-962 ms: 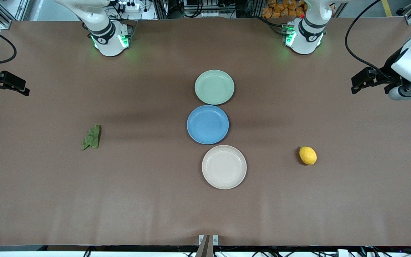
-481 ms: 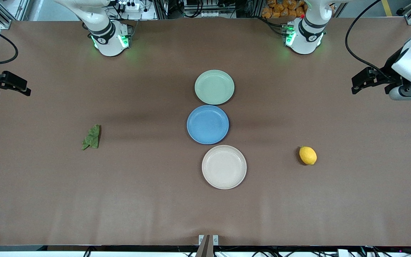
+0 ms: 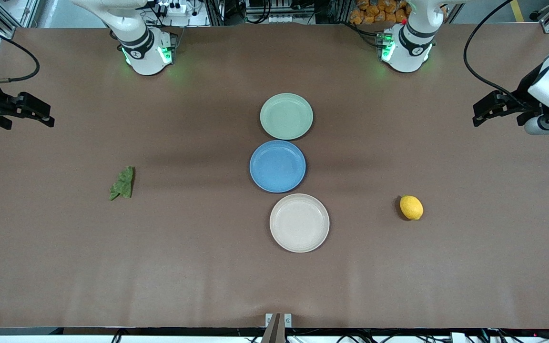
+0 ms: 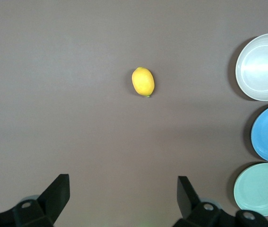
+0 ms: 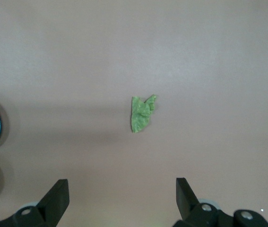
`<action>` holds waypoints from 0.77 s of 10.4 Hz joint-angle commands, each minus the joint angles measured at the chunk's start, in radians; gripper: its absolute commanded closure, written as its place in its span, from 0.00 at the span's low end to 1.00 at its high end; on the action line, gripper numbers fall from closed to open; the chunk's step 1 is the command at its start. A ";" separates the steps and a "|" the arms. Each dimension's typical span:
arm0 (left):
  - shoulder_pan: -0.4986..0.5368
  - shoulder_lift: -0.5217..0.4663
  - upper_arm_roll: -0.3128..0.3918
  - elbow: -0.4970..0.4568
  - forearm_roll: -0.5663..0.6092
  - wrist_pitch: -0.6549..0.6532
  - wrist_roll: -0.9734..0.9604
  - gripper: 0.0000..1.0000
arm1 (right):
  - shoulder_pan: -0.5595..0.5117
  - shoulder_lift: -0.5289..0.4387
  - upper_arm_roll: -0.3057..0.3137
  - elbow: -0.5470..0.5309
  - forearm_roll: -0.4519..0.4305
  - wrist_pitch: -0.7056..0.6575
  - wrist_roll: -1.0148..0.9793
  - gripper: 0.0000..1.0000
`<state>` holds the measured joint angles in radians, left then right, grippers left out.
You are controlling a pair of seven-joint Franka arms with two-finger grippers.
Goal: Pick lemon and lettuce from plates
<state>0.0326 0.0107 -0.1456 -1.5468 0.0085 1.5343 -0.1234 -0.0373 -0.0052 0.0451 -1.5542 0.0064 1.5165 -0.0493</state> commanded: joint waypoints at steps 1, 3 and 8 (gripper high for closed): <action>0.018 0.012 -0.005 0.010 0.008 0.007 0.021 0.00 | 0.008 0.007 -0.002 0.019 0.015 -0.010 -0.003 0.00; 0.018 0.012 -0.005 0.010 0.008 0.007 0.022 0.00 | 0.004 0.014 -0.004 0.020 0.070 -0.010 -0.003 0.00; 0.009 0.012 -0.009 0.010 0.007 0.009 0.013 0.00 | 0.005 0.028 -0.007 0.020 0.089 -0.012 -0.004 0.00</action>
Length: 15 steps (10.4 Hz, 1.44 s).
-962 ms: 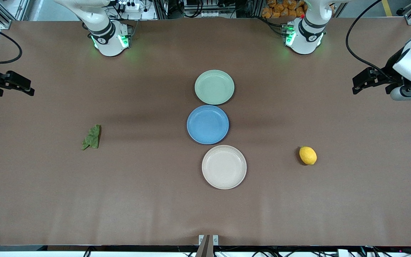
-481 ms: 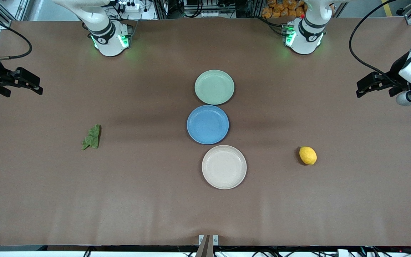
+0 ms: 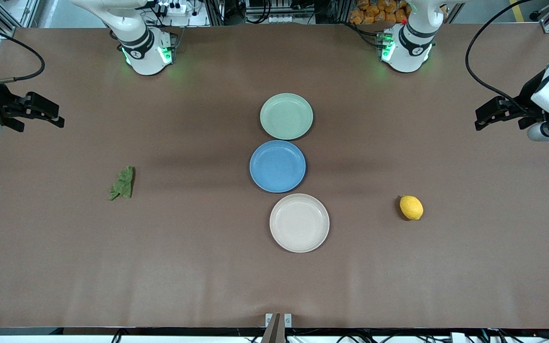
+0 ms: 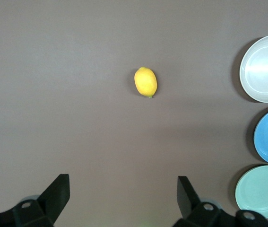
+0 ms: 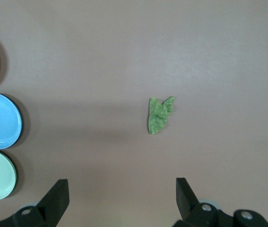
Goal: Pick lemon and lettuce from plates
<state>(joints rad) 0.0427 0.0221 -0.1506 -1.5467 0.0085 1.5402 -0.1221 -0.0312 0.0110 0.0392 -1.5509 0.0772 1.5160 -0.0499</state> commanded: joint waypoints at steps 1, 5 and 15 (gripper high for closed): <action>-0.001 0.001 -0.004 0.010 0.005 0.003 0.010 0.00 | 0.008 0.014 -0.005 0.020 0.018 -0.010 -0.002 0.00; -0.001 0.001 -0.012 0.010 0.002 0.006 0.009 0.00 | 0.007 0.020 -0.005 0.020 0.019 -0.010 -0.002 0.00; -0.001 -0.001 -0.014 0.008 0.004 0.008 0.009 0.00 | 0.073 0.067 -0.073 0.041 0.019 -0.011 -0.002 0.00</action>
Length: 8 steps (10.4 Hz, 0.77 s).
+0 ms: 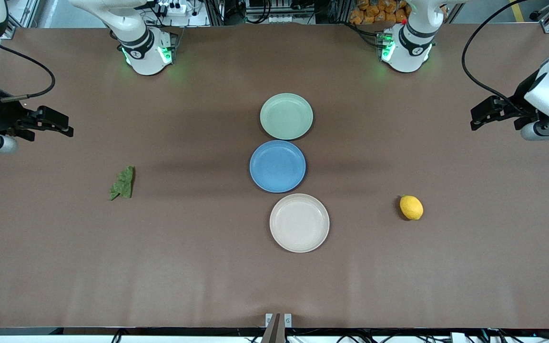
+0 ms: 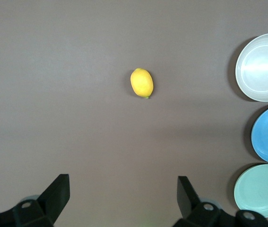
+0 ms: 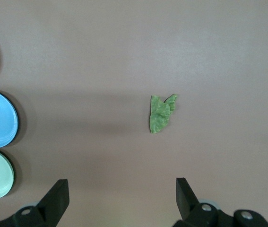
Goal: Pick lemon and lettuce from plates
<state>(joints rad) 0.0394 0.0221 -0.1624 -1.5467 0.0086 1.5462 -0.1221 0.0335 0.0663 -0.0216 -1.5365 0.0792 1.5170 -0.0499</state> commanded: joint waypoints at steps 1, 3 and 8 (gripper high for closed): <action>0.002 -0.001 -0.002 0.008 0.004 0.002 0.009 0.00 | 0.006 0.012 -0.012 0.027 0.016 -0.012 -0.001 0.00; 0.002 -0.001 -0.002 0.008 0.002 0.002 0.009 0.00 | 0.006 0.012 -0.014 0.026 0.014 -0.014 0.001 0.00; 0.002 -0.001 -0.002 0.007 0.002 0.002 0.009 0.00 | -0.001 0.012 -0.014 0.027 0.002 -0.027 0.007 0.00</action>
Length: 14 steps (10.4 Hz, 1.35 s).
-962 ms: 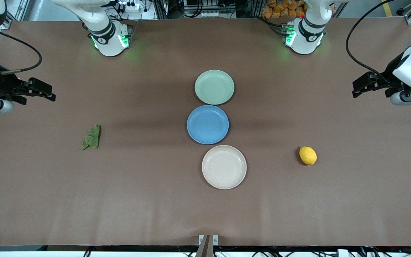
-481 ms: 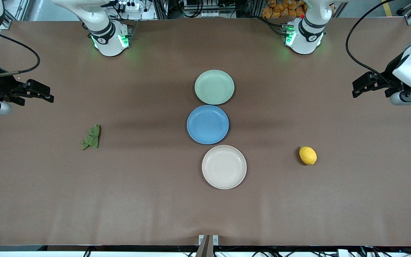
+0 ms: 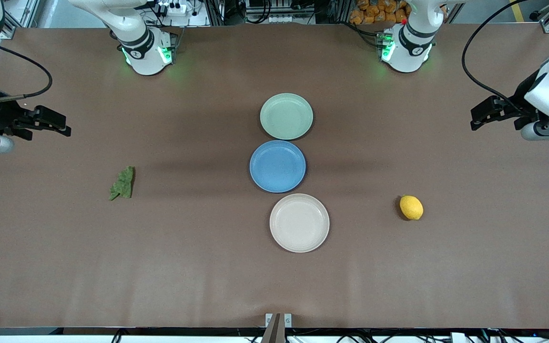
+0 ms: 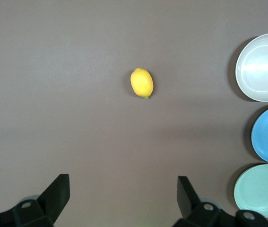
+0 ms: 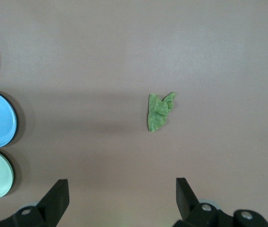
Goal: Pick lemon and lettuce from plates
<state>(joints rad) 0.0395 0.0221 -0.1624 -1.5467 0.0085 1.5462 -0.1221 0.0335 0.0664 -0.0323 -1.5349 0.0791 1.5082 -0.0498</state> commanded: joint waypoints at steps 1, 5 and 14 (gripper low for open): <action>0.002 -0.001 -0.002 0.007 0.002 0.002 0.009 0.00 | -0.001 0.012 -0.004 0.025 0.001 -0.020 0.007 0.00; 0.003 0.001 -0.002 0.005 0.002 0.002 0.009 0.00 | 0.019 0.012 0.003 0.027 -0.120 -0.008 0.017 0.00; 0.003 0.001 -0.002 0.005 0.002 0.002 0.009 0.00 | -0.063 0.000 -0.001 0.029 -0.096 0.026 0.111 0.00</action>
<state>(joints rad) 0.0402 0.0227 -0.1619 -1.5468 0.0086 1.5462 -0.1221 -0.0249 0.0662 -0.0430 -1.5212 -0.0245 1.5390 0.0177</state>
